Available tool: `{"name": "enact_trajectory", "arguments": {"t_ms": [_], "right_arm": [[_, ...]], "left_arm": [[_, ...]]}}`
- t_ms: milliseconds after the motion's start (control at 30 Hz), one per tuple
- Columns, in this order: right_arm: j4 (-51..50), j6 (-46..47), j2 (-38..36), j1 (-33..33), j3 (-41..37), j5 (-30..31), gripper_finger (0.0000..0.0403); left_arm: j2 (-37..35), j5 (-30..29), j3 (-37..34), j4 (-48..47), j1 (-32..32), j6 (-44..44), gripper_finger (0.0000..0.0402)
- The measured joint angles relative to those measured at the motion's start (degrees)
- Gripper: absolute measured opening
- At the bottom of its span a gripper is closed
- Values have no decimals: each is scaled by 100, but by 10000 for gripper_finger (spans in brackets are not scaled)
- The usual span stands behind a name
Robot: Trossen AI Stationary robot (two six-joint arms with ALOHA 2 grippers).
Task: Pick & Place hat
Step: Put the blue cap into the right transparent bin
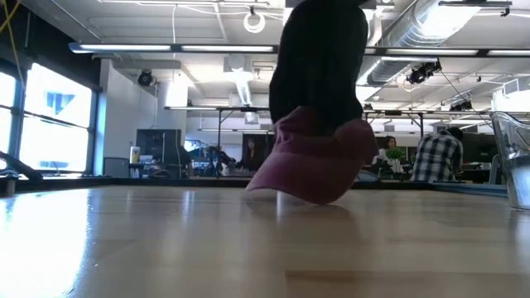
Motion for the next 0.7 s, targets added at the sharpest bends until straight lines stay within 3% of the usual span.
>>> {"name": "enact_trajectory", "arguments": {"t_ms": [100,233,400,433,533,633,700], "right_arm": [[575,-549,-57,75,-2,397,6],[1634,-1506,-108,105,-2,131,6],[2422,-2207,-190,100,-2,-1284,6],[2552,-2192,-194,144,-2,-1046,6],[2859,-2573,-125,426,-2,663,6],[2990,-3093,-124,455,0,230,6],[3098,-3001,-85,478,-2,382,6]], "left_arm": [[0,-11,1,42,2,0,0],[0,-32,1,150,2,17,0],[0,-44,-1,341,2,94,0],[0,-36,-1,383,2,135,0],[0,-23,-1,515,0,220,0],[0,-17,-1,532,0,222,0],[0,-15,-1,552,0,273,0]]}}
